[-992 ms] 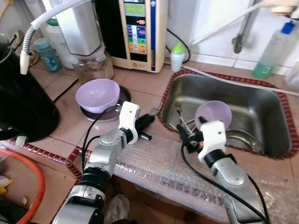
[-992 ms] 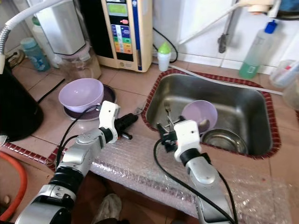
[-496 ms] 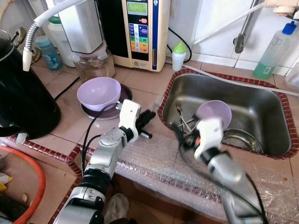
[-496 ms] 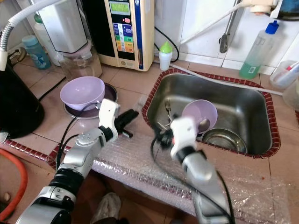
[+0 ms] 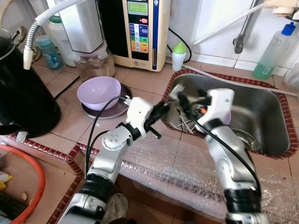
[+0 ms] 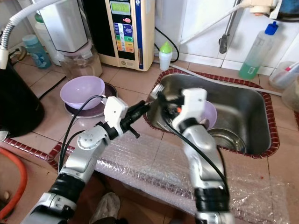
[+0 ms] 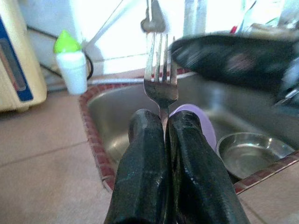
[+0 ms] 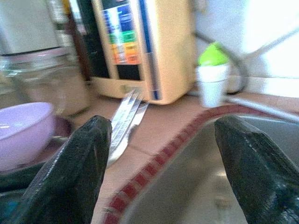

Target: Kitchen organization

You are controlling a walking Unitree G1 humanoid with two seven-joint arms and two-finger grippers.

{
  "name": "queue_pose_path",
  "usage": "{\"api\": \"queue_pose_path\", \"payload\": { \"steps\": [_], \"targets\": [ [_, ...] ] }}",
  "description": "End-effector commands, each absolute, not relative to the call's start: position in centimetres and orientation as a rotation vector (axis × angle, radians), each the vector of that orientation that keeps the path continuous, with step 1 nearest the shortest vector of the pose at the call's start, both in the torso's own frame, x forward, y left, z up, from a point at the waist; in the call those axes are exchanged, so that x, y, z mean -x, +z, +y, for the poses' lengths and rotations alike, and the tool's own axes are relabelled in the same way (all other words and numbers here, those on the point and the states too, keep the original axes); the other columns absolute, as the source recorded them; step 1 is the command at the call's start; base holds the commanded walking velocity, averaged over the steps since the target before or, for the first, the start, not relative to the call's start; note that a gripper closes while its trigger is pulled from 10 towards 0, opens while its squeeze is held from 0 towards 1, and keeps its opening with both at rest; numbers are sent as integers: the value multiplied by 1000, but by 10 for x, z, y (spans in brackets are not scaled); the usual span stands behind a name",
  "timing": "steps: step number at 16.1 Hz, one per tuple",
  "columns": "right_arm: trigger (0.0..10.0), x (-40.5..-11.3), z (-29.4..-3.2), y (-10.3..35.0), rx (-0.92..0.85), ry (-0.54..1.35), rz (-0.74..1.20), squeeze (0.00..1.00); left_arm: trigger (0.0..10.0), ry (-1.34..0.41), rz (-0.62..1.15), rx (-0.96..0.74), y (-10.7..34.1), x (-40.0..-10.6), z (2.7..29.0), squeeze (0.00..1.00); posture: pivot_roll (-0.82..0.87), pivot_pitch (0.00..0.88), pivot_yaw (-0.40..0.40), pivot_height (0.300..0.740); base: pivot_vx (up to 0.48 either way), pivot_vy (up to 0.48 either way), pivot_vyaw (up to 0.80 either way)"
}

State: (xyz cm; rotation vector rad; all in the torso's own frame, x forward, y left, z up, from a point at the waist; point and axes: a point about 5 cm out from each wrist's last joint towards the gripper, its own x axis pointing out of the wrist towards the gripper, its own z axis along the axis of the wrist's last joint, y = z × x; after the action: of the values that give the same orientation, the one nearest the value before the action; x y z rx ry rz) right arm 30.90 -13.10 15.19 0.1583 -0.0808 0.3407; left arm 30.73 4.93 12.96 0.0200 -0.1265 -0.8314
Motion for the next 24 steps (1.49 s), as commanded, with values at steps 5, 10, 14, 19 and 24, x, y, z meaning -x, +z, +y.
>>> {"api": "queue_pose_path", "payload": {
  "steps": [5, 10, 14, 19, 24],
  "targets": [
    [0, -328, -126, 152, -267, 371, -76, 0, 0, -883, -155, -35, 132, -298, 43, 0, -160, 0, 57, 740, 0, 0, 0],
    [0, -333, -129, 143, -482, 330, 16, 0, 0, -881, -157, -34, 130, -298, 41, 0, -165, 0, 47, 740, 0, 0, 0],
    [0, -329, -121, 138, -635, 431, 112, 0, 0, -867, -163, -31, 132, -300, 41, 0, -165, 0, 43, 740, 0, 0, 0],
    [0, -327, -124, 133, -656, 442, 172, 0, 0, -861, -167, -36, 132, -302, 41, 0, -172, 0, 44, 740, 0, 0, 0],
    [0, -332, -134, 135, -648, 385, 162, 0, 0, -847, -166, -61, 132, -305, 42, 0, -171, 0, 47, 740, 0, 0, 0]
  ]
}}
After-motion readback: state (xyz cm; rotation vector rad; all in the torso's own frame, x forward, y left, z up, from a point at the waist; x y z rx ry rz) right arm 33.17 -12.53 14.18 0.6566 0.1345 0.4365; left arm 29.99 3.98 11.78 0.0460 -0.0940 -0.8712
